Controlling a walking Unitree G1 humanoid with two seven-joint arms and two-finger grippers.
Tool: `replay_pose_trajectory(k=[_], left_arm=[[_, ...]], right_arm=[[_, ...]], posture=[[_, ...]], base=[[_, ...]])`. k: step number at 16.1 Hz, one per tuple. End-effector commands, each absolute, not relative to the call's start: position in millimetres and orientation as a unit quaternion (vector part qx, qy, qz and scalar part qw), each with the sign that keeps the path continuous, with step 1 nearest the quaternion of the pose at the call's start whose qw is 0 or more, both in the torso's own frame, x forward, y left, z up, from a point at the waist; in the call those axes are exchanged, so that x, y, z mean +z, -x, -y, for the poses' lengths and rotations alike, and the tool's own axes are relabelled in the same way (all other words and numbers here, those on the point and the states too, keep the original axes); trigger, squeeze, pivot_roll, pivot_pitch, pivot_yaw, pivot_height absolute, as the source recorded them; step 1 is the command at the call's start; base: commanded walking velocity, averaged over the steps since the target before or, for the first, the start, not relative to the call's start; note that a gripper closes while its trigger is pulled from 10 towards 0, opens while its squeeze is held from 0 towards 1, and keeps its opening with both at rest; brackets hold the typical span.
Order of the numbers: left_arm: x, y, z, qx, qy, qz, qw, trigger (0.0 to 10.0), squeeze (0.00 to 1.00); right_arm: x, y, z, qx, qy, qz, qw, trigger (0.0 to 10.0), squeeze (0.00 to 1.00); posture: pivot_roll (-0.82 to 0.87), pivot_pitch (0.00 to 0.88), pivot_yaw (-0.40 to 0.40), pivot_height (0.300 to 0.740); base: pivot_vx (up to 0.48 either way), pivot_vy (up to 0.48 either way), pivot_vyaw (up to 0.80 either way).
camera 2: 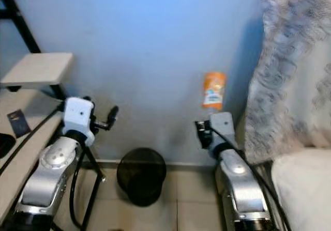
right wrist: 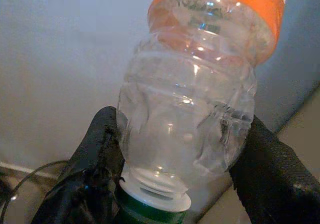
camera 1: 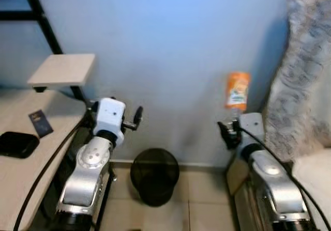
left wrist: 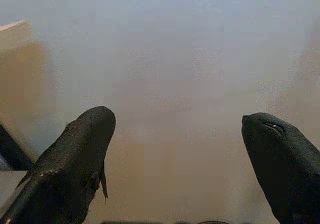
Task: Clean up the room
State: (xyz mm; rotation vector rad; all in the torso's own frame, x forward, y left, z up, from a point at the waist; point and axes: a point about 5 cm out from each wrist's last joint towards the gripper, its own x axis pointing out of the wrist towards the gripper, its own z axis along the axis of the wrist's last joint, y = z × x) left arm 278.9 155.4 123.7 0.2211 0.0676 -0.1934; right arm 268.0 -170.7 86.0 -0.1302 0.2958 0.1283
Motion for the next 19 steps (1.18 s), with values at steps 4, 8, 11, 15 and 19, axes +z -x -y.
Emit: replay_pose_trajectory(k=[4, 8, 11, 15, 19], left_arm=[[122.3, -275.4, -160.6, -0.099, -0.122, -0.037, 0.987, 10.0, 0.0], [119.4, -272.8, -159.5, -0.113, -0.131, -0.043, 0.984, 10.0, 0.0], [116.5, -271.6, -159.2, -0.125, -0.144, -0.051, 0.98, 10.0, 0.0], [100.5, -259.0, -157.4, -0.25, -0.221, -0.091, 0.938, 10.0, 0.0], [103.7, -261.7, -174.3, -0.293, -0.272, -0.116, 0.909, 10.0, 0.0]], right_arm=[[81.1, -268.0, 156.5, 0.127, 0.097, -0.151, 0.976, 10.0, 0.0], [74.5, -270.0, 160.9, 0.137, 0.116, -0.168, 0.969, 10.0, 0.0], [65.2, -271.7, 160.9, 0.192, 0.151, -0.189, 0.951, 10.0, 0.0], [46.7, -287.6, 147.4, 0.214, 0.173, -0.208, 0.938, 10.0, 0.0], [35.3, -311.1, 124.4, 0.201, 0.155, -0.228, 0.94, 10.0, 0.0]], posture=[[0.09, 0.0, 0.026, 0.74], [0.1, 0.0, 0.02, 0.74], [0.11, 0.0, 0.016, 0.74], [0.11, 0.0, 0.017, 0.74], [0.13, 0.0, 0.013, 0.74]], base=[[0.287, 0.0, 0.31], [0.289, 0.0, 0.11], [0.184, 0.0, 0.0], [0.0, 0.0, 0.0], [0.0, 0.0, 0.0]])
